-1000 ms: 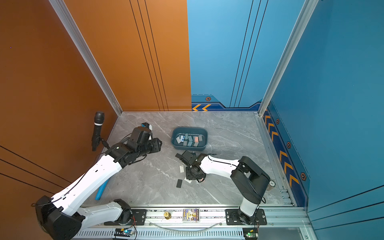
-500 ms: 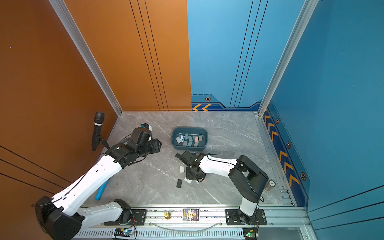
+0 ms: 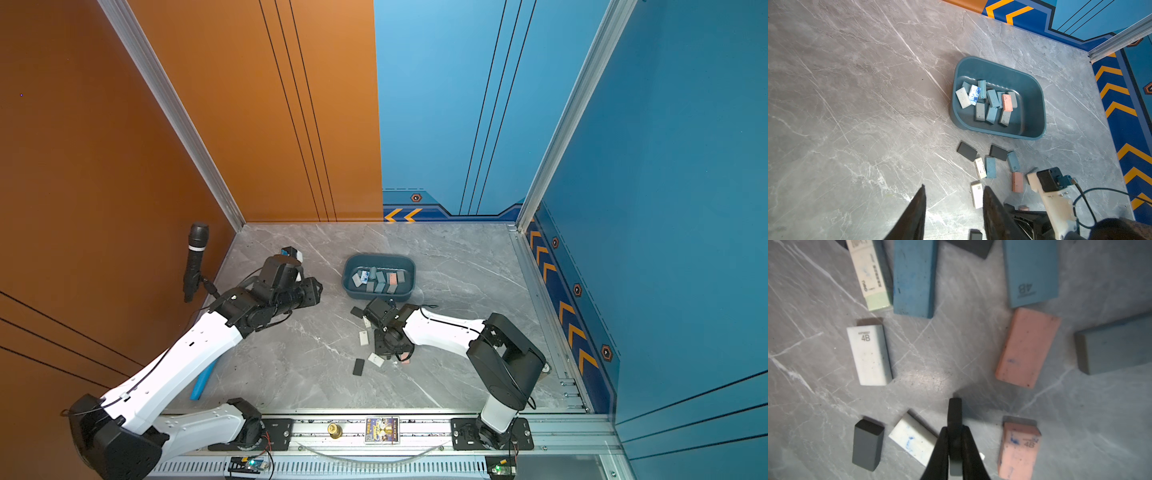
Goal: Put the eraser in the storage box
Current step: Pick up the eraser from the center of the board, then place the eraser in the storage box.
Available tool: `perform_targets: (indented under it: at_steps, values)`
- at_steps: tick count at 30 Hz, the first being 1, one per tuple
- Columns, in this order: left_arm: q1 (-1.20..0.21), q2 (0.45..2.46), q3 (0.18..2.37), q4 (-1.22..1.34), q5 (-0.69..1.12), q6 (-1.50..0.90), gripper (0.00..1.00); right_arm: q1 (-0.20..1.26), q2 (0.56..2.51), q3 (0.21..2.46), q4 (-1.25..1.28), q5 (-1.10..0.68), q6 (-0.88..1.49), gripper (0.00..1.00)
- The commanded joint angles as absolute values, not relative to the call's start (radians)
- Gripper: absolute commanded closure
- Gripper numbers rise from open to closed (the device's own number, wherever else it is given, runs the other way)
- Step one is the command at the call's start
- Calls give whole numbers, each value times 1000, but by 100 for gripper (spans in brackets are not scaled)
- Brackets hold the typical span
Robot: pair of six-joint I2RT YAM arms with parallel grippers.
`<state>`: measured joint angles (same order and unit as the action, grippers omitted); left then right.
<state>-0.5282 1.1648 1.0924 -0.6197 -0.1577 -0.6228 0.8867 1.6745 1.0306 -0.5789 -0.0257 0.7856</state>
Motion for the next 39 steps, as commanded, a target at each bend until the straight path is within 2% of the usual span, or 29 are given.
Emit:
perform_targets:
  at_steps: [1, 4, 8, 15, 30, 39]
  values:
    - [-517, 1143, 1073, -631, -165, -633, 54, 877, 1641, 1053, -634, 5, 786, 92]
    - [-515, 1143, 1072, -630, -164, -632, 54, 868, 1635, 1073, -653, 7, 774, 96]
    - [-513, 1137, 1065, -630, -165, -632, 54, 837, 1623, 1120, -666, -13, 743, 97]
    - [-503, 1122, 1037, -630, -165, -640, 54, 726, 1664, 1352, -712, -66, 625, 96]
    - [-483, 1114, 959, -630, -133, -666, 54, 550, 2132, 1922, -811, -188, 499, 97]
    - [-477, 1134, 955, -631, -118, -675, 54, 492, 2305, 2066, -840, -233, 502, 96]
